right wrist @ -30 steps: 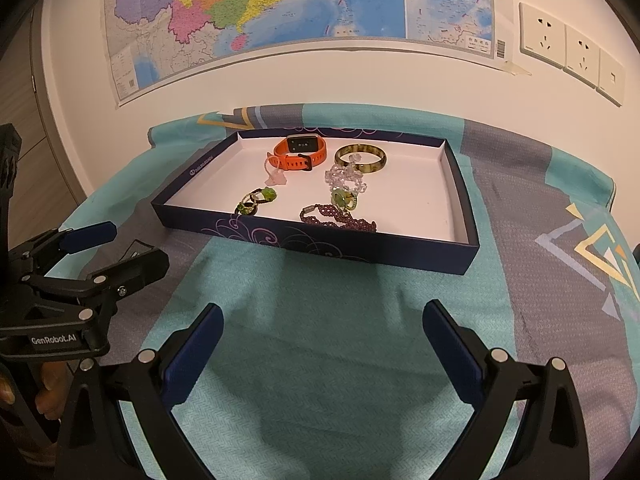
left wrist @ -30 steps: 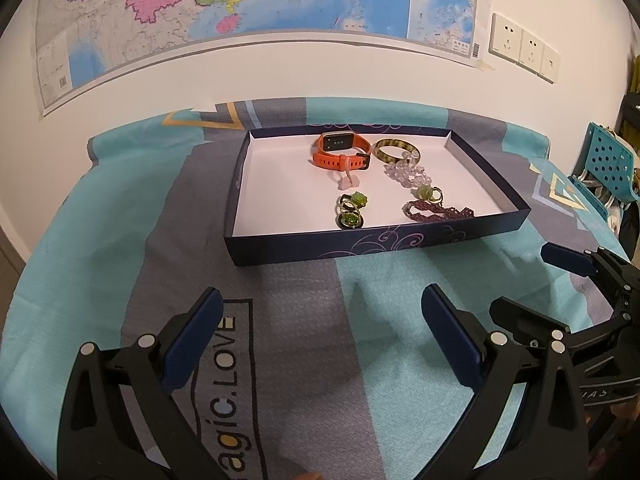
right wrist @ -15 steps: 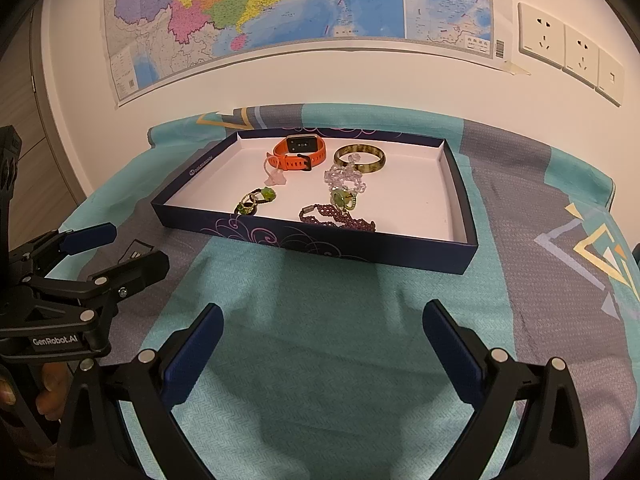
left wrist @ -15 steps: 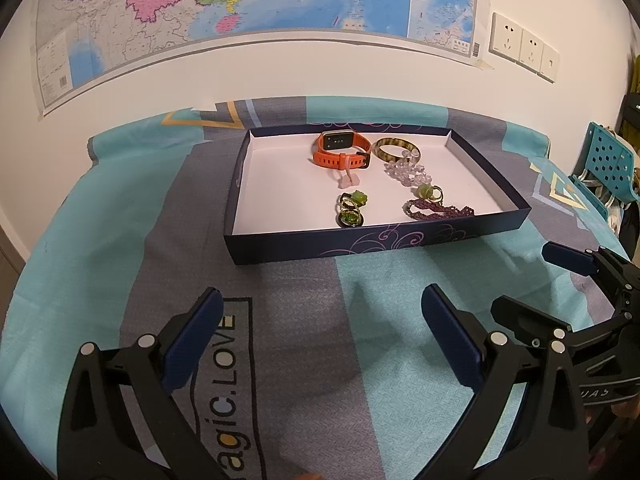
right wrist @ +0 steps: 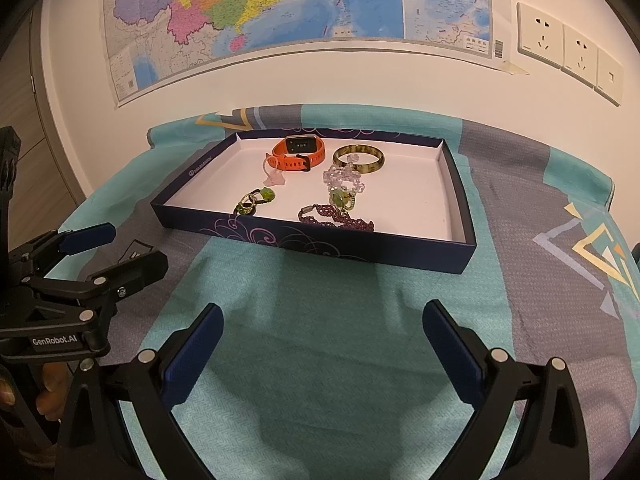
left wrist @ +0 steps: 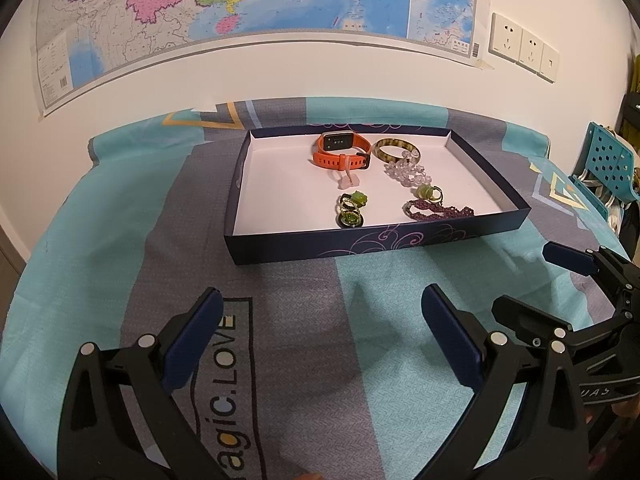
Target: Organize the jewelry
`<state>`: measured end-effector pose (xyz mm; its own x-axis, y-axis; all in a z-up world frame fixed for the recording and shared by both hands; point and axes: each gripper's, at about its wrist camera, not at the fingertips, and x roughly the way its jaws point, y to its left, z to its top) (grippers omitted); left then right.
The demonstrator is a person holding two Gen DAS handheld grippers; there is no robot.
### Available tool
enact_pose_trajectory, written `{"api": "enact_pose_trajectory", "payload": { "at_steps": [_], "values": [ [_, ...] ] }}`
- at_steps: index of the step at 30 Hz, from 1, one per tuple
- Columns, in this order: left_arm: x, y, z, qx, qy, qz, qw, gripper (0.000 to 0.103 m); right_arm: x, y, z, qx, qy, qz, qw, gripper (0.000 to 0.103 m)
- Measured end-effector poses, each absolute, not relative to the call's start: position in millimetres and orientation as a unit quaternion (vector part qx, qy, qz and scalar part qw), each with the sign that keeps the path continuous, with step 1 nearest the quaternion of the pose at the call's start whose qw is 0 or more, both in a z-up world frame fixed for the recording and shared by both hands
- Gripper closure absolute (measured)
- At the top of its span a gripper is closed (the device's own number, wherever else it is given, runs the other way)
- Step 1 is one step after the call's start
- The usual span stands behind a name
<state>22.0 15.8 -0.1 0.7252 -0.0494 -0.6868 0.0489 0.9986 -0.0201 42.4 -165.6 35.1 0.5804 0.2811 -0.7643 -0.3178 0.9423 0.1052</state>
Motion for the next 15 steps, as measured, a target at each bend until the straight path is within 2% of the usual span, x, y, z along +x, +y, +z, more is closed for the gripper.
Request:
{"api": "enact_pose_trajectory", "payload": {
  "at_steps": [15],
  "values": [
    [21.0,16.4,0.4,-0.001,0.369,-0.027,0.929,0.005,42.8,-165.2,34.6,-0.022,0.426,0.169,0.889,0.007]
  ]
}}
